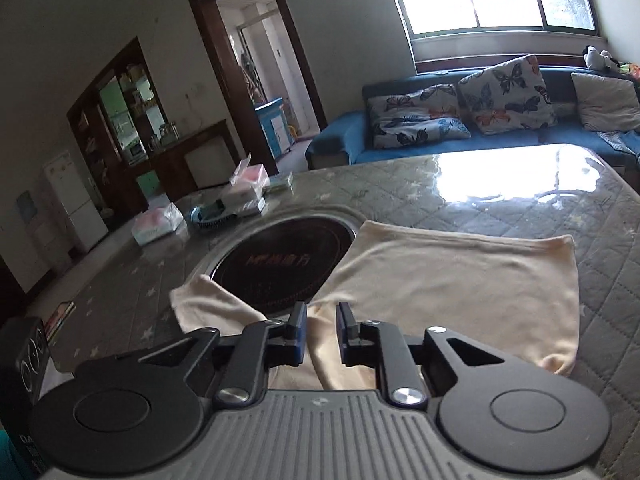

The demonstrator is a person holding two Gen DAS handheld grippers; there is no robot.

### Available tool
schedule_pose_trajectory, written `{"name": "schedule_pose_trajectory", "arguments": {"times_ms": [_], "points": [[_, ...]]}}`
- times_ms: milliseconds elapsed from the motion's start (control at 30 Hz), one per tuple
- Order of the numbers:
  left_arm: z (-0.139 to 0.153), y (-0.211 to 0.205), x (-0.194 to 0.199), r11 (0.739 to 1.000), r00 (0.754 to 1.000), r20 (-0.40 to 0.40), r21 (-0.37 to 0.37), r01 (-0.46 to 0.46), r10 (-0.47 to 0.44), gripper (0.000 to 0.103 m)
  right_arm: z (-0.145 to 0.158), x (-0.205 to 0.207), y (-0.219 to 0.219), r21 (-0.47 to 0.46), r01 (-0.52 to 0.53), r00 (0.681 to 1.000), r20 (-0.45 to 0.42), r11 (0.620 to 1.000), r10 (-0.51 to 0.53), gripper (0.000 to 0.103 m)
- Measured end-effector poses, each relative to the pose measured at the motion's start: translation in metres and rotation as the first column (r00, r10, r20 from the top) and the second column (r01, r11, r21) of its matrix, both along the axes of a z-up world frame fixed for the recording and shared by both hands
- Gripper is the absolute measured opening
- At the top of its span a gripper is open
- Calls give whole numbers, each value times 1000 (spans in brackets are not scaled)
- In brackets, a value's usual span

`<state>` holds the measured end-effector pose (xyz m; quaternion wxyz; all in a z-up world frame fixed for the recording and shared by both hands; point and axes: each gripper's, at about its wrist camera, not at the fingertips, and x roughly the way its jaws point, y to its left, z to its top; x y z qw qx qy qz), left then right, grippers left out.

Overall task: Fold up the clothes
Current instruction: 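Lift the sleeve with the right tool and fold it across the shirt body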

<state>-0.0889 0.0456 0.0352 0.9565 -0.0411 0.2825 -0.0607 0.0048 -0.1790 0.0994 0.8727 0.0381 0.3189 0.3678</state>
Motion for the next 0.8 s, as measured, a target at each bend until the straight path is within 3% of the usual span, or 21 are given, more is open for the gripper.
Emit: {"name": "schedule_pose_trajectory", "arguments": {"times_ms": [200,367,533,733,800], "points": [[8,-3,-2,1000,1000,24,2,-1,1,70,-6,-3,-35,-112,48,999,25,993,-45,17],[7,-11,6,1000,1000,17,11,22,-22,67,-42,-12,-72,-273,91,995,-21,958,-100,17],[-4,-19,16,999,999,-35,36,32,-31,52,-57,-13,-94,-269,100,992,-45,958,-116,17],[-8,-21,19,998,998,-58,59,28,-25,49,-46,6,-82,-319,51,996,84,946,-26,34],[-9,-21,20,998,998,-65,64,26,-22,47,-47,14,-71,-374,7,990,132,927,46,35]]}}
